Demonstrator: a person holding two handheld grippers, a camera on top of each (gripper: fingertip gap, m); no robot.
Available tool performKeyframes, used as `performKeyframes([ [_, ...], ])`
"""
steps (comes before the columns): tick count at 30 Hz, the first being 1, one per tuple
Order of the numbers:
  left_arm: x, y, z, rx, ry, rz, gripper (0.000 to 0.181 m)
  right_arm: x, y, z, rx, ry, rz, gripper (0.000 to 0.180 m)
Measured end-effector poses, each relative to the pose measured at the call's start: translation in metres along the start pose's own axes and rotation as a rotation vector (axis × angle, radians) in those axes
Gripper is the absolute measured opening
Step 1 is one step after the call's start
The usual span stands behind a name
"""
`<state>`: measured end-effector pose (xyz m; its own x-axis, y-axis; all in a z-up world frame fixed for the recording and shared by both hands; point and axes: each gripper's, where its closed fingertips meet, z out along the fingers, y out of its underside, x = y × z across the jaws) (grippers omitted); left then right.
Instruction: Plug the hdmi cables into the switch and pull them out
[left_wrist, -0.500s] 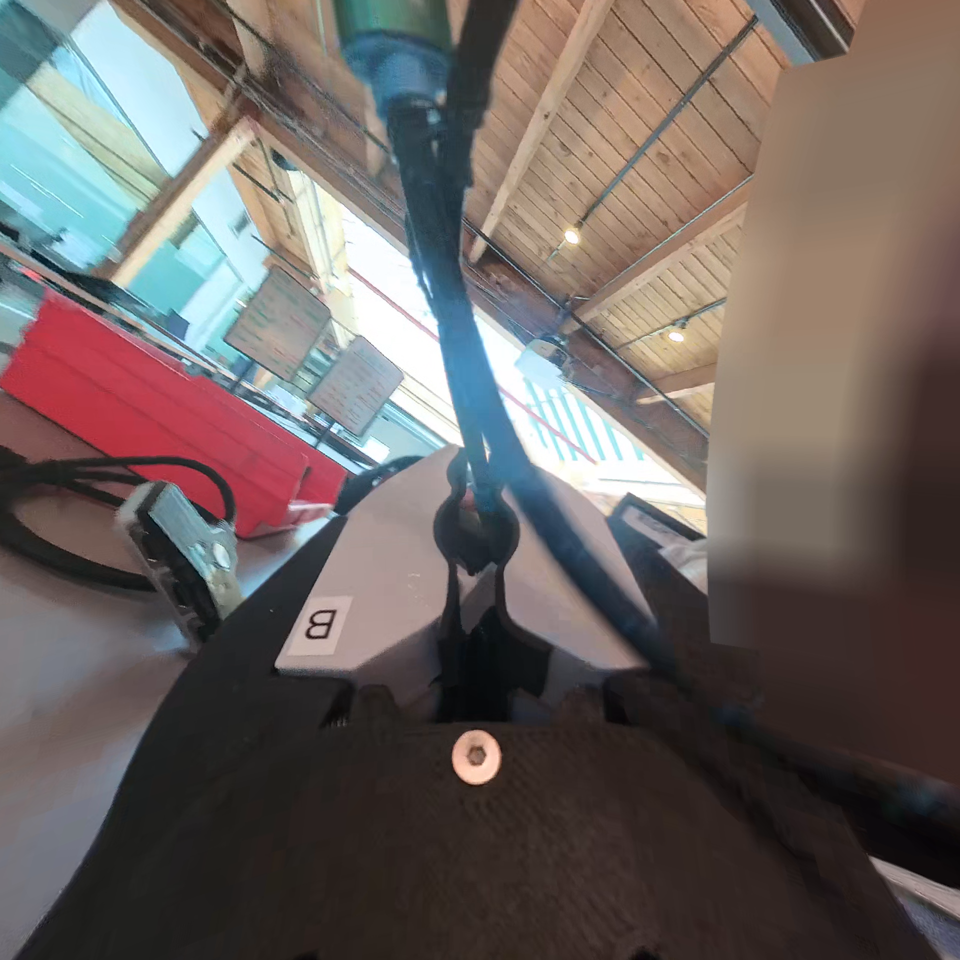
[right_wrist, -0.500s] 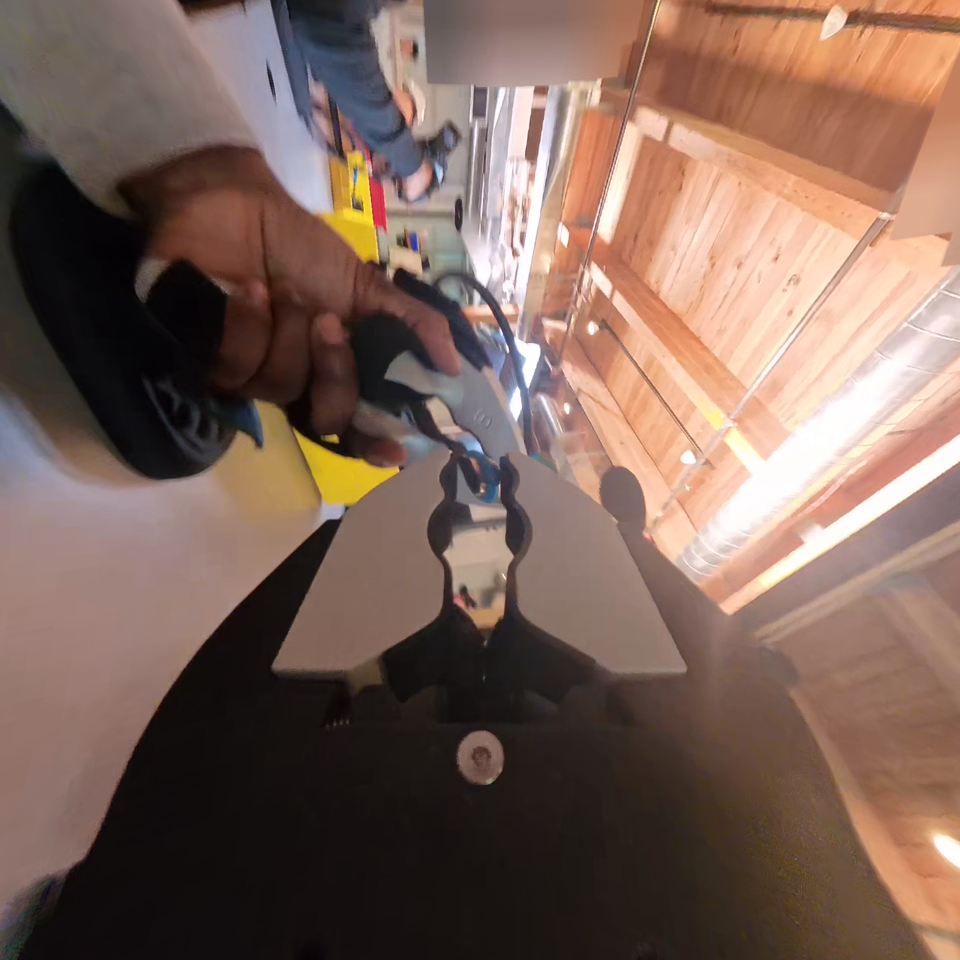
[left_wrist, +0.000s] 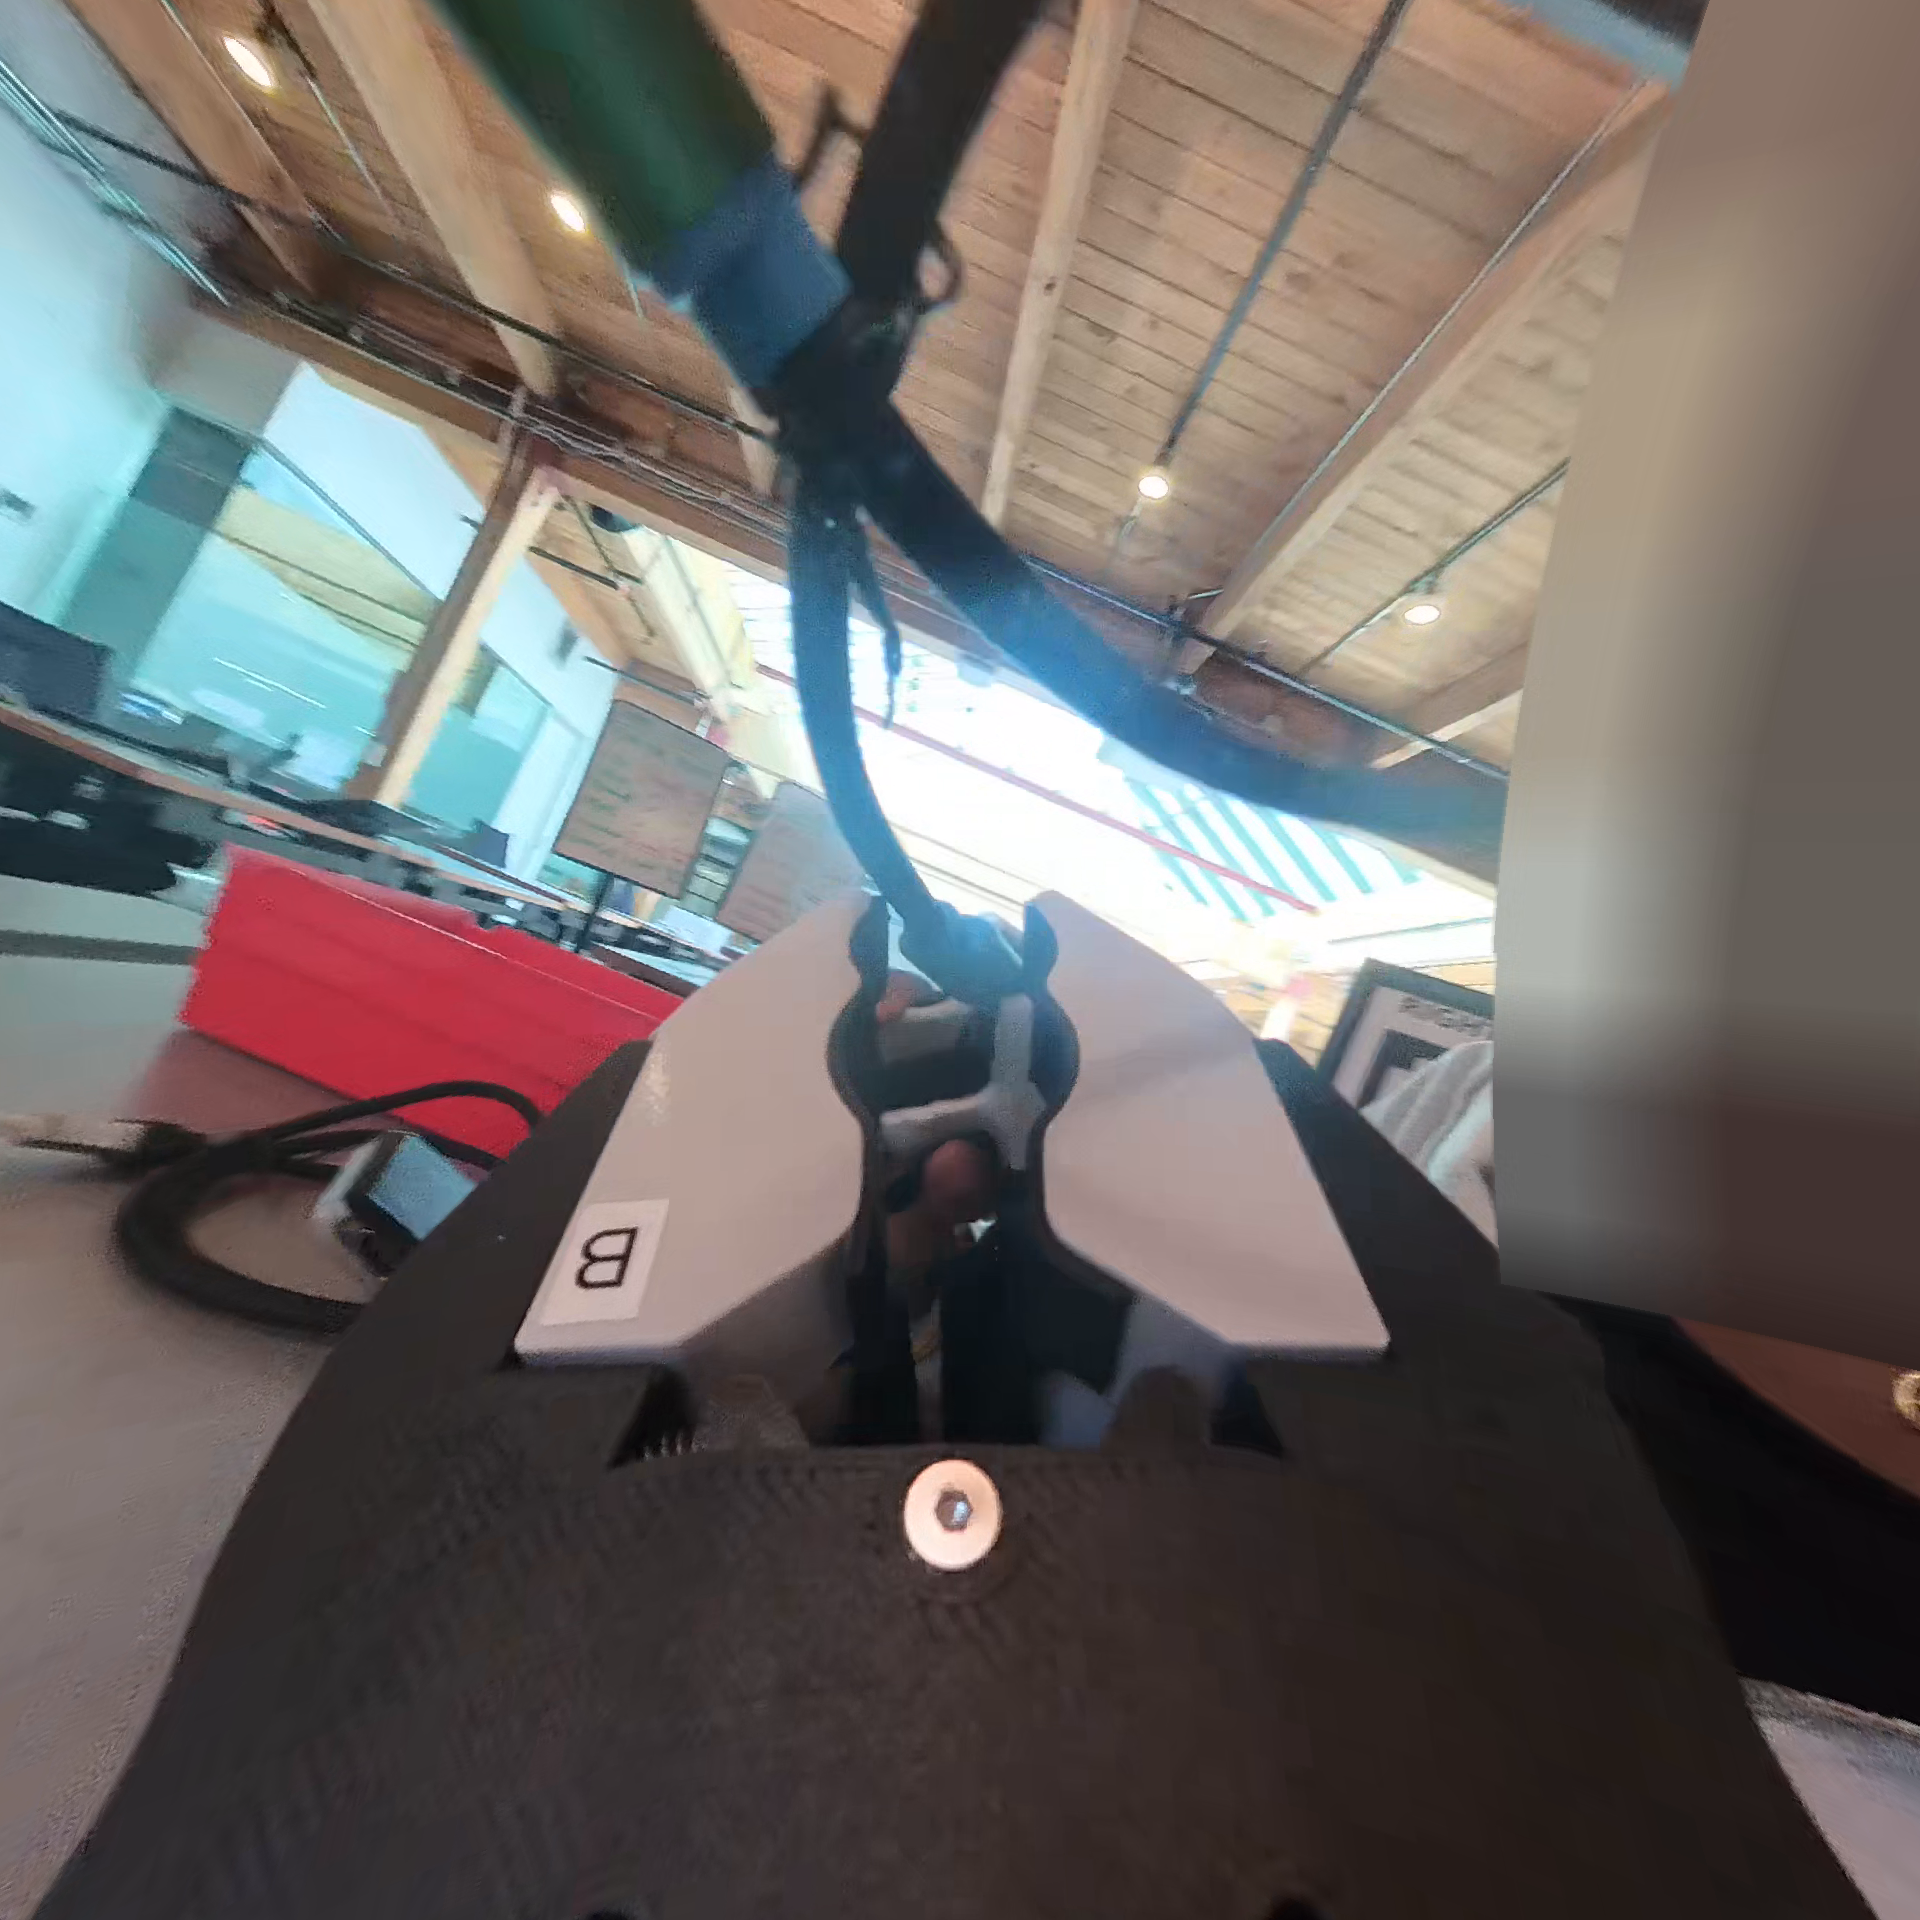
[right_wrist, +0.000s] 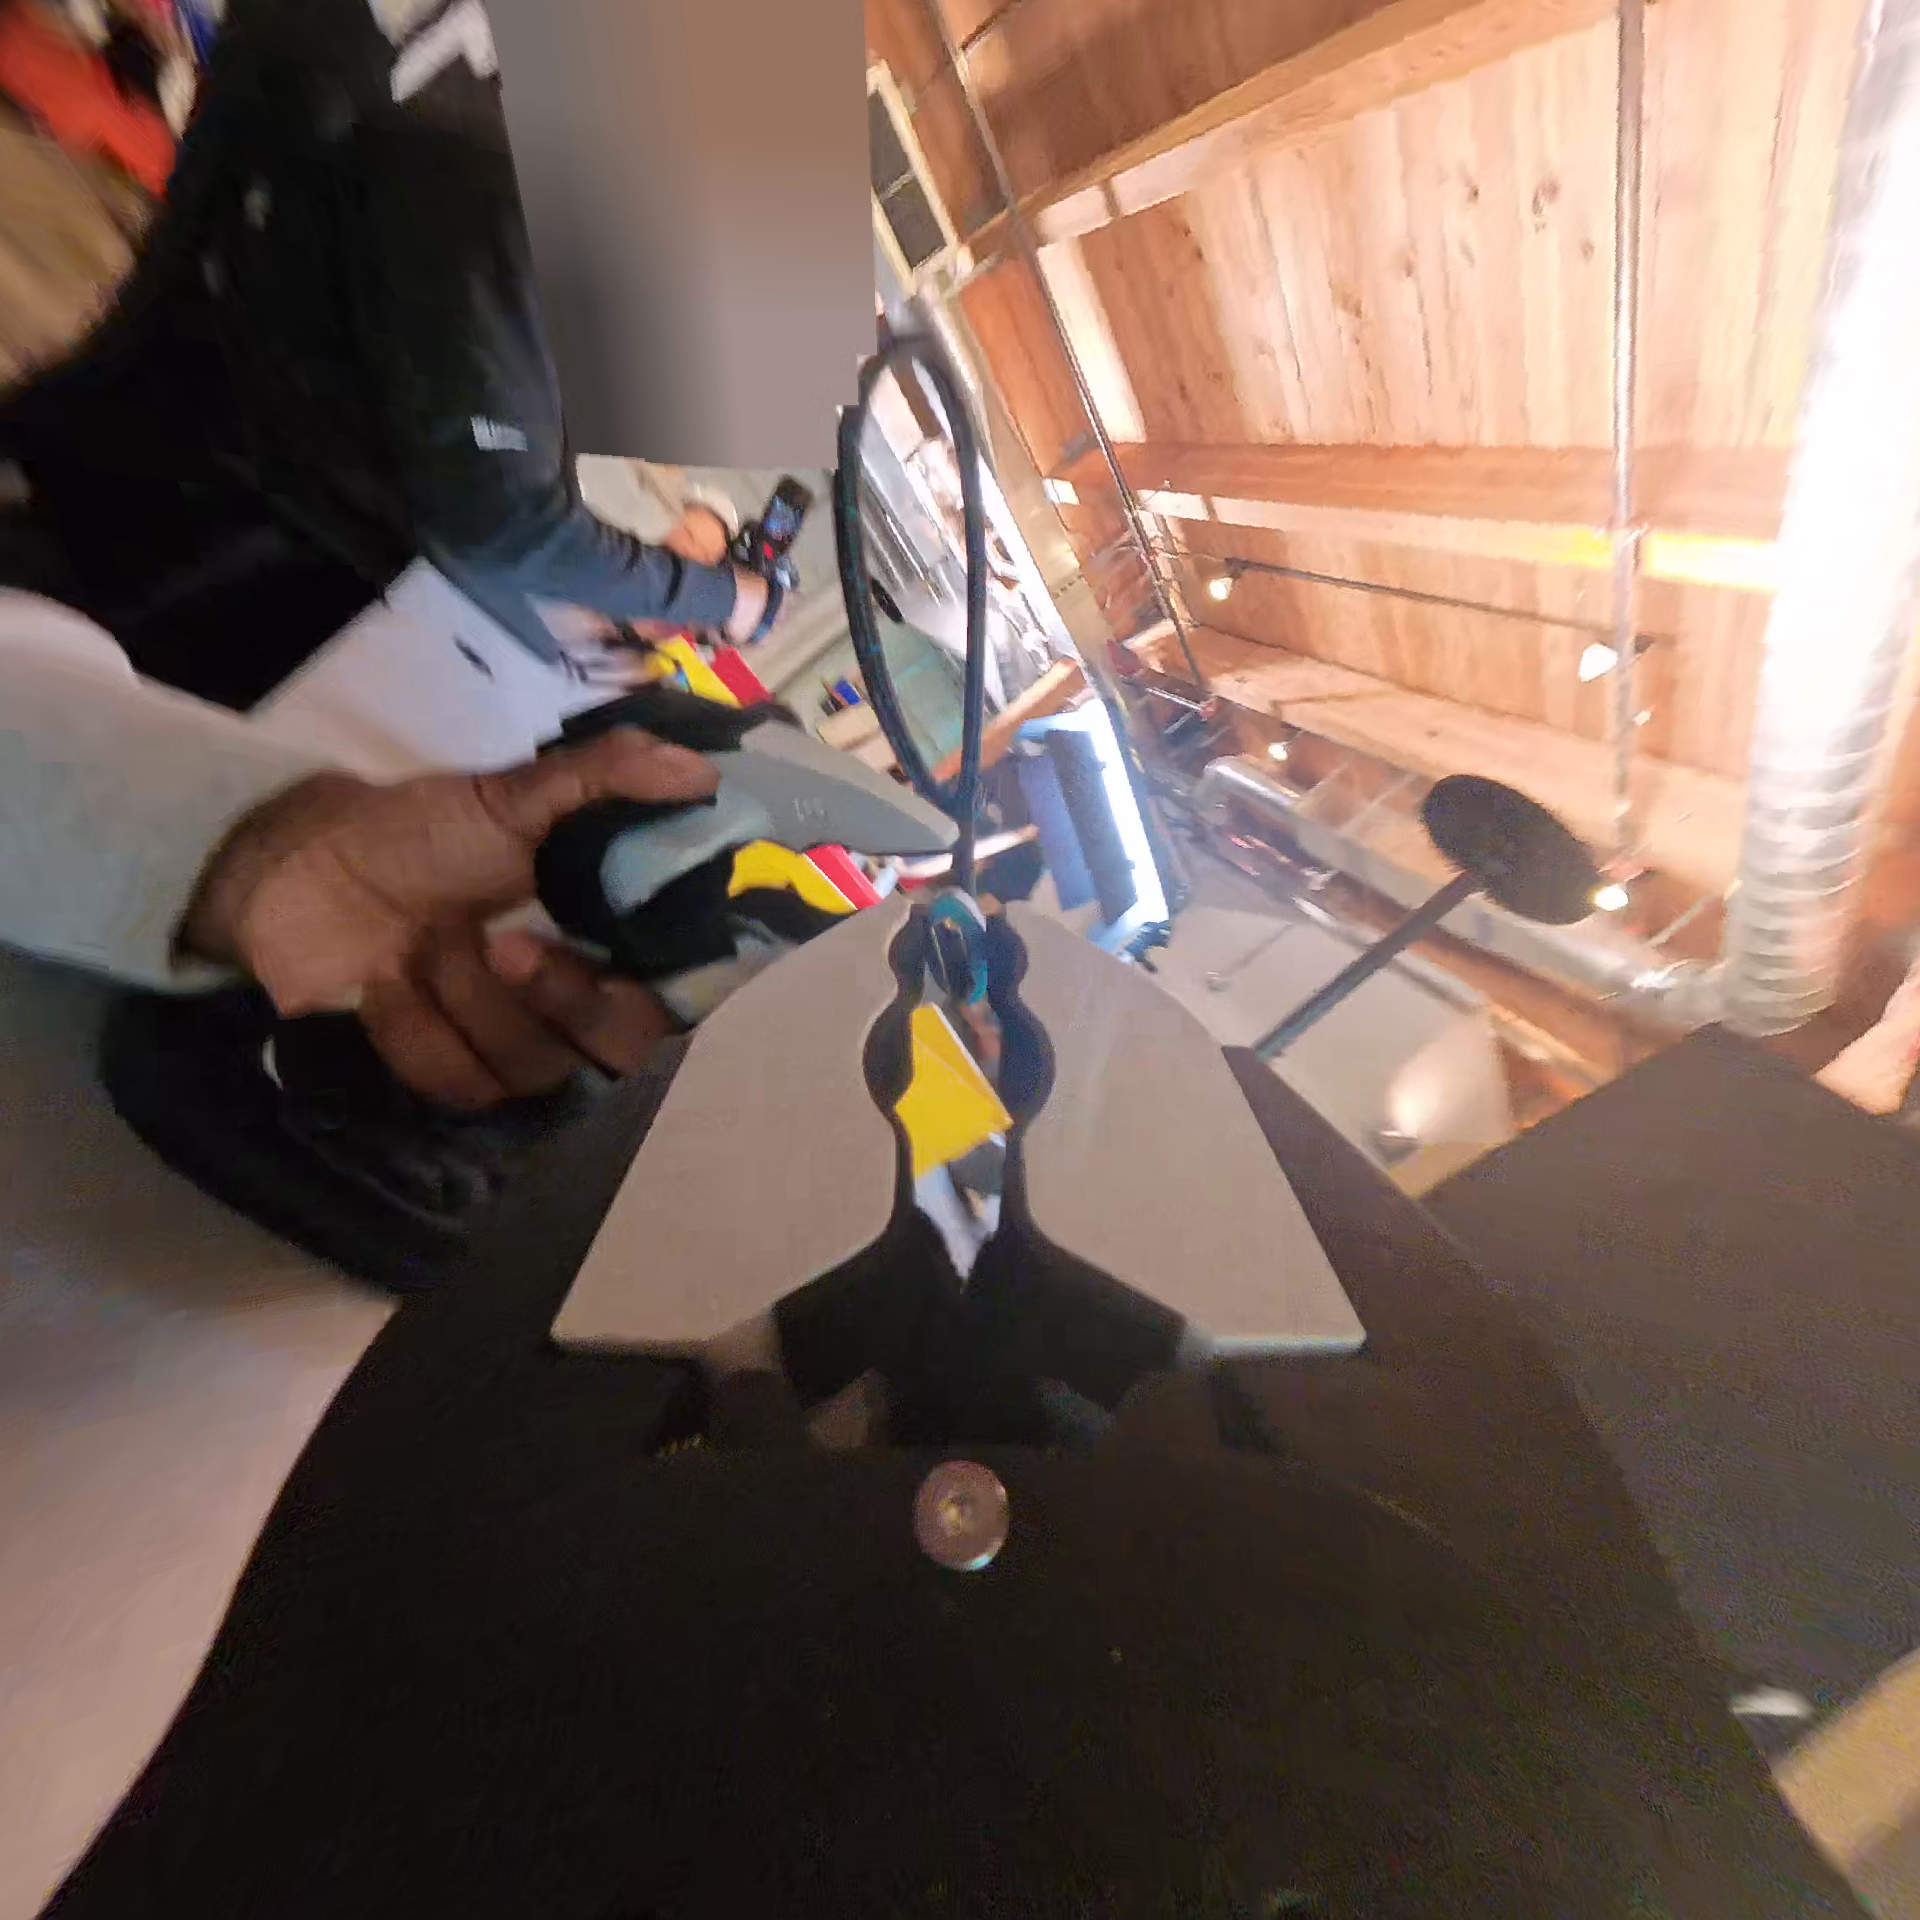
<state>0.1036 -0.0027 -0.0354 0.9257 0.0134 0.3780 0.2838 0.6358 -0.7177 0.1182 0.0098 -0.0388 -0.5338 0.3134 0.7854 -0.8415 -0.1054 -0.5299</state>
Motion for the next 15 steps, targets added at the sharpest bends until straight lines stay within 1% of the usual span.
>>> performKeyframes([
  [2,0.001,0.007,0.003,-0.042,0.027,-0.059,0.031,0.004,-0.003,0.002,0.045,0.002,0.161,0.011],
  [3,0.002,0.011,0.004,-0.065,0.029,-0.071,0.039,0.008,-0.005,0.003,0.073,0.007,0.252,0.011],
  [5,0.001,0.021,0.006,-0.123,0.02,-0.059,0.042,0.016,-0.007,0.003,0.129,0.007,0.449,0.011],
  [6,0.001,0.025,0.008,-0.15,0.011,-0.031,0.042,0.02,-0.007,0.004,0.155,-0.002,0.566,0.011],
  [7,0.0,0.028,0.009,-0.171,-0.006,0.016,0.035,0.023,-0.004,0.005,0.171,-0.015,0.694,0.011],
  [9,-0.003,0.027,0.009,-0.168,-0.062,0.146,0.036,0.024,0.006,0.007,0.174,-0.049,0.913,0.011],
  [11,-0.006,0.021,0.006,-0.133,-0.102,0.225,0.023,0.022,0.011,0.008,0.195,-0.079,1.034,0.01],
  [15,-0.008,0.015,0.005,-0.097,-0.092,0.151,0.024,0.022,0.014,0.009,0.228,-0.088,1.147,0.011],
])
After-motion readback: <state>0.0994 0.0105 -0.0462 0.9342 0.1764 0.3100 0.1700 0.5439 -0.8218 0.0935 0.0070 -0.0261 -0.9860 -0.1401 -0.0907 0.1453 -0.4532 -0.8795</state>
